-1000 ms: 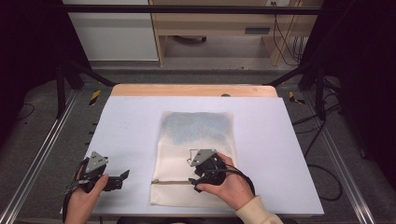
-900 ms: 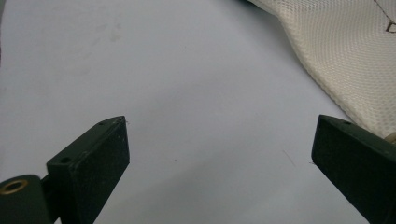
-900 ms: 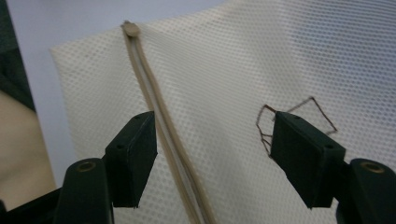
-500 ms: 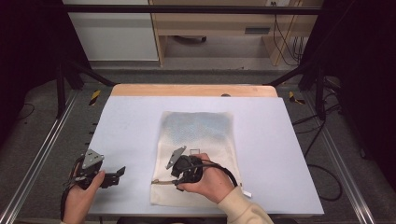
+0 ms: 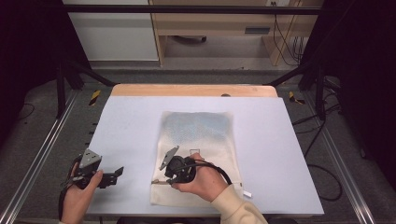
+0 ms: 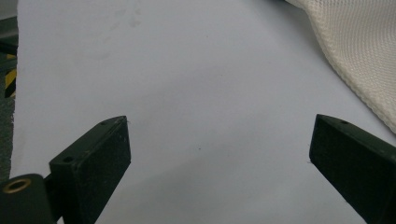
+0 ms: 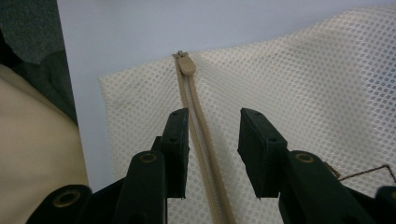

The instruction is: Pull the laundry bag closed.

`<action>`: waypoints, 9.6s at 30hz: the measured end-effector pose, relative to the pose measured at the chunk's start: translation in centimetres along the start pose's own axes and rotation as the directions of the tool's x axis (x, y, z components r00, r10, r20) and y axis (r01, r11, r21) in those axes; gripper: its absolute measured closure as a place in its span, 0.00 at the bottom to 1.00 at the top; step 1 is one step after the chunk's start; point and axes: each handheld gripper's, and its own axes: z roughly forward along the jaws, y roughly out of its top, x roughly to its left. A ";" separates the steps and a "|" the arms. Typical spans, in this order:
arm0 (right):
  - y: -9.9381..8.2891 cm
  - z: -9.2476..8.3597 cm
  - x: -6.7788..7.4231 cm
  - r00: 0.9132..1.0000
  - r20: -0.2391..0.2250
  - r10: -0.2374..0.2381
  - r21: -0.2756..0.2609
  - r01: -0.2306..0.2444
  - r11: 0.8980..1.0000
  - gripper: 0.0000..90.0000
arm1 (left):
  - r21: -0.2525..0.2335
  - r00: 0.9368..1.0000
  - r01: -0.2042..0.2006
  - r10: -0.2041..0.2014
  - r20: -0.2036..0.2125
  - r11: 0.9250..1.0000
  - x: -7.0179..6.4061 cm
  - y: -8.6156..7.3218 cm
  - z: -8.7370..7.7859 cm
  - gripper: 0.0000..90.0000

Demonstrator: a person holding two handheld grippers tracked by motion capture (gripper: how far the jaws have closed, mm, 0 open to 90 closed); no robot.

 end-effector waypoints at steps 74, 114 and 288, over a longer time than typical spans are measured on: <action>4.9 3.7 0.3 0.994 -0.103 -0.030 0.064 0.036 0.997 0.91 | -0.014 0.997 -0.006 0.007 0.081 1.000 -1.4 0.3 -0.6 0.06; 4.9 2.3 -0.3 0.990 -0.137 -0.039 0.024 0.043 0.999 0.91 | -0.030 0.912 0.009 0.004 0.410 1.000 -8.8 0.4 0.5 0.26; -1.8 -0.1 -2.5 0.998 -0.065 0.010 0.014 -0.009 1.000 0.91 | 0.032 0.846 -0.047 0.023 0.533 0.998 -10.0 1.5 4.4 0.91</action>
